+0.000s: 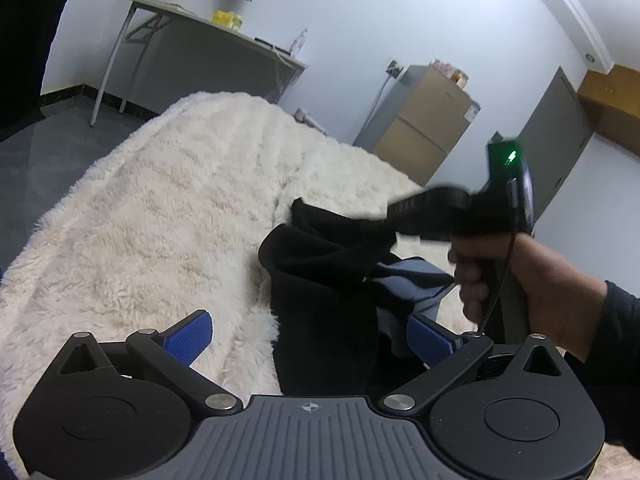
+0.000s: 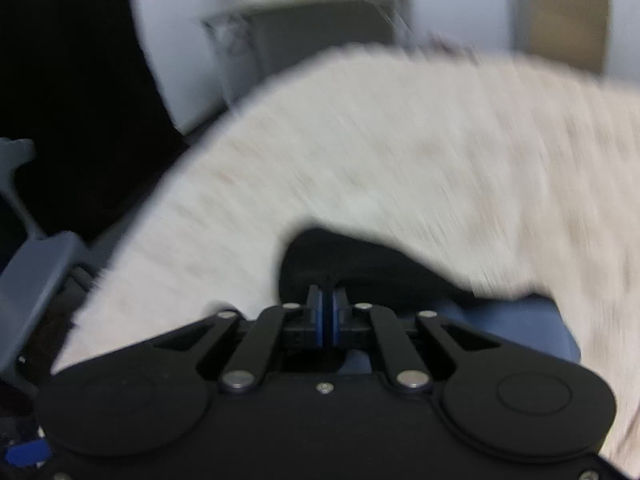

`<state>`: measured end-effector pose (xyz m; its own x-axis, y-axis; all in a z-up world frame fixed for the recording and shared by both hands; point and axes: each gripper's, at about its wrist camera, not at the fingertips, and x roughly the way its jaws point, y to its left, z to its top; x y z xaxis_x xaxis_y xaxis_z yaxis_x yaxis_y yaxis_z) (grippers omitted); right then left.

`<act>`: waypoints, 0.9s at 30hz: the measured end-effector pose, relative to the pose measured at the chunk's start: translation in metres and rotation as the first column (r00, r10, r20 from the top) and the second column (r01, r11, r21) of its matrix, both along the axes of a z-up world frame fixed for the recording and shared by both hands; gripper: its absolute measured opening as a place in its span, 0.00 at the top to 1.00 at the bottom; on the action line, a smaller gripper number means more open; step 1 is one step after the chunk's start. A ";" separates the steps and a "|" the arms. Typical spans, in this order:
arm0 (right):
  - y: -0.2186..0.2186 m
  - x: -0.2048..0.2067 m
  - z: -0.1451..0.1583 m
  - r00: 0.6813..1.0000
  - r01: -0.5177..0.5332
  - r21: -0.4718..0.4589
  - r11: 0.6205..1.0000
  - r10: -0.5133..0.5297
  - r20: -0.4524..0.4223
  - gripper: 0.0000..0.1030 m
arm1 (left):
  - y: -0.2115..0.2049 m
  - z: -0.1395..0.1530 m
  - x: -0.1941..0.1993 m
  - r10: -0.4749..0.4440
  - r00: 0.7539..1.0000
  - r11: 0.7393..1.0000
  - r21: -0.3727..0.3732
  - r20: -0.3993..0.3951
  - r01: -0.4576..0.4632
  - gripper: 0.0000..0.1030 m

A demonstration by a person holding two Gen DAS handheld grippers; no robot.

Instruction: Fold clothes

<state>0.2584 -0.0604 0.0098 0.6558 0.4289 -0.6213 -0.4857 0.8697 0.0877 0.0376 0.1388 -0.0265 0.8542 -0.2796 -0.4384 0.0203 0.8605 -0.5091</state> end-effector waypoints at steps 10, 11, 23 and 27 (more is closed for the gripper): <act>-0.018 -0.029 0.026 0.990 -0.129 -0.096 0.987 0.134 0.044 0.44 | -0.002 0.002 0.000 -0.008 1.000 1.000 0.010 -0.004 0.008 0.00; -0.029 -0.029 0.026 0.993 -0.085 -0.121 0.989 0.094 0.065 0.44 | -0.001 0.002 0.000 -0.008 1.000 1.000 0.005 -0.002 0.008 0.00; -0.084 -0.018 -0.031 0.985 0.121 -0.149 0.981 -0.138 -0.108 0.50 | -0.002 0.001 0.002 -0.022 1.000 1.000 0.005 -0.005 0.022 0.00; -0.052 -0.029 -0.025 0.996 0.048 -0.147 0.988 -0.058 -0.067 1.00 | 0.000 0.002 -0.001 -0.006 1.000 1.000 -0.001 -0.001 0.006 0.00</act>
<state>0.2298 -0.1125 -0.0150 0.6274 0.2969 -0.7198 -0.4357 0.9000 -0.0085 0.0362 0.1391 -0.0246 0.8517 -0.2856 -0.4393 0.0251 0.8597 -0.5102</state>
